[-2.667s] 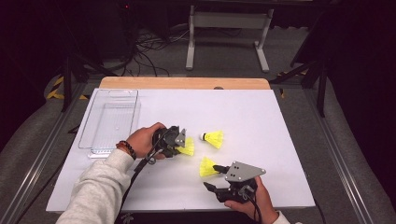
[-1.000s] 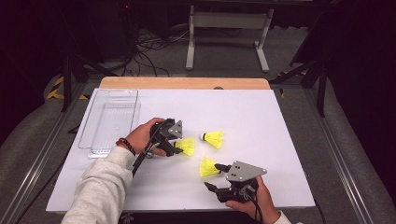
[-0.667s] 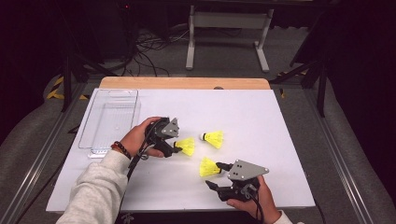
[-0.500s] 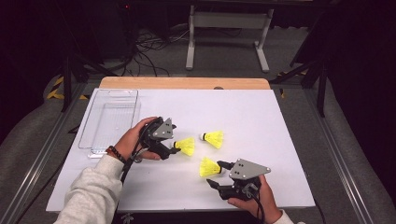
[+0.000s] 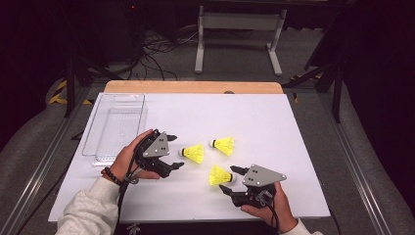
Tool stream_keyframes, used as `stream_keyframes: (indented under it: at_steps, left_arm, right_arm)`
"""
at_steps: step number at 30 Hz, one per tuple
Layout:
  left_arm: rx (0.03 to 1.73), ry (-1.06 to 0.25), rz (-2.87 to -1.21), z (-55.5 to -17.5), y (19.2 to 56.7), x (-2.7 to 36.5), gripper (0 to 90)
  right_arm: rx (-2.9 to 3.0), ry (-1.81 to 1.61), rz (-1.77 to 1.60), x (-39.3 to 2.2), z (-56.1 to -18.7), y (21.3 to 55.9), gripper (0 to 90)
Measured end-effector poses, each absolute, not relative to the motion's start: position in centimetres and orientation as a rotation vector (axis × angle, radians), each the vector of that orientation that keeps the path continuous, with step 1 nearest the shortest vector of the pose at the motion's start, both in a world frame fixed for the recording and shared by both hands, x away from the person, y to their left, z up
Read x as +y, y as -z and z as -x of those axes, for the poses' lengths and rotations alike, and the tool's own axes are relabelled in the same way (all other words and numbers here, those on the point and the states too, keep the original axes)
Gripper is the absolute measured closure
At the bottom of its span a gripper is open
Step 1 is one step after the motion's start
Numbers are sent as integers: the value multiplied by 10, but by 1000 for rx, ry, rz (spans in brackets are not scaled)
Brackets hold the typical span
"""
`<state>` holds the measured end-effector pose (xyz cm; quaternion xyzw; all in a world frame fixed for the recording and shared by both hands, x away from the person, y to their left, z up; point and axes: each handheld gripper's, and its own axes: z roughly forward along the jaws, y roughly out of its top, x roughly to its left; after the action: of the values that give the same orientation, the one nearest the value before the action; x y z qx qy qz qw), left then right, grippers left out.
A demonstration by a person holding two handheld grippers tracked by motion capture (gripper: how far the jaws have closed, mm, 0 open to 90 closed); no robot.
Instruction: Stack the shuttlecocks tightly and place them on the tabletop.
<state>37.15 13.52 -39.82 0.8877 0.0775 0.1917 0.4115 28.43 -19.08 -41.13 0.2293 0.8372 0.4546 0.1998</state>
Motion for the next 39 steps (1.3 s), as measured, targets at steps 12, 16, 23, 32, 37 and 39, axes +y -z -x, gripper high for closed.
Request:
stream_keyframes:
  at_steps: [12, 16, 23, 32, 37, 39]
  left_arm:
    - [227, -536, -2138, -343, 403, 157, 164]
    - [259, -555, -2120, -335, 408, 164, 161]
    - [286, -568, -2096, -326, 417, 176, 164]
    - [344, -568, -2067, -315, 429, 192, 160]
    - [390, -567, -2047, -307, 437, 205, 156]
    - [402, -578, -2053, -304, 440, 207, 156]
  right_arm:
    - [2307, -1270, -655, -197, -286, 409, 352]
    - [2312, -1268, -652, -198, -286, 409, 352]
    - [2304, -1268, -649, -200, -287, 408, 351]
    - [2291, -1268, -658, -204, -288, 407, 352]
    - [2286, -1267, -674, -206, -291, 408, 352]
    - [2286, -1263, -675, -206, -291, 408, 354]
